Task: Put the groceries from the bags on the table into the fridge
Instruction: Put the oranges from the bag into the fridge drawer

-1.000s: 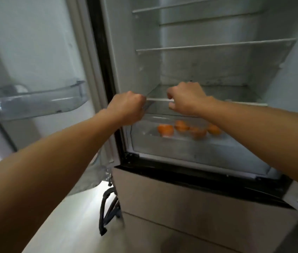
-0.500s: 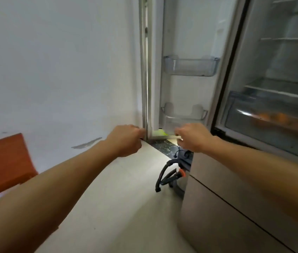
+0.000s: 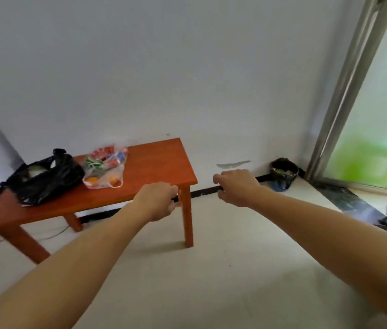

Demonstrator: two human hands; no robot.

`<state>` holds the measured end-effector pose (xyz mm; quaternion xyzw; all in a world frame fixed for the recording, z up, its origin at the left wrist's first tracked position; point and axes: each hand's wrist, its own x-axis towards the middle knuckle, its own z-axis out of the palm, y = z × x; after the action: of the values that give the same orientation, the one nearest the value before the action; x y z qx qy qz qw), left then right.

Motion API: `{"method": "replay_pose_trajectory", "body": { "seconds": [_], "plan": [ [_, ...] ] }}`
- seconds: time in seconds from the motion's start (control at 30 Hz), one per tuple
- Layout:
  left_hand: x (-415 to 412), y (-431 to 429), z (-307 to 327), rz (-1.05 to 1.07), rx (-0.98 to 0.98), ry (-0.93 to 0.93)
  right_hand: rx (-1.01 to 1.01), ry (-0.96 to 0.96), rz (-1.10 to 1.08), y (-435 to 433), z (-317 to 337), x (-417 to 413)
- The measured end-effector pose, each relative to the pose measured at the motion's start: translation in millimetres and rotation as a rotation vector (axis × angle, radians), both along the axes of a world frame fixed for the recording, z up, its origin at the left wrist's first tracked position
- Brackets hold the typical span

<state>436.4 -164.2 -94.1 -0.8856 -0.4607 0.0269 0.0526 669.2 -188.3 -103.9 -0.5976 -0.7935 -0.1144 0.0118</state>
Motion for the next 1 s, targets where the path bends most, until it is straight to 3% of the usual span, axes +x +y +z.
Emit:
{"method": "replay_pose_trajectory", "body": {
  "seconds": [0.4, 0.63, 1.0],
  "plan": [
    [-164, 149, -68, 0.347, -0.106, -0.018, -0.117, 0.016, 0.236, 214, -55, -171],
    [-247, 243, -77, 0.552, -0.136, -0.075, -0.18, 0.003, 0.344, 346, -64, -266],
    [-374, 394, -134, 0.59, -0.227, -0.12, -0.355, 0.077, 0.268, 507, -132, -397]
  ]
}}
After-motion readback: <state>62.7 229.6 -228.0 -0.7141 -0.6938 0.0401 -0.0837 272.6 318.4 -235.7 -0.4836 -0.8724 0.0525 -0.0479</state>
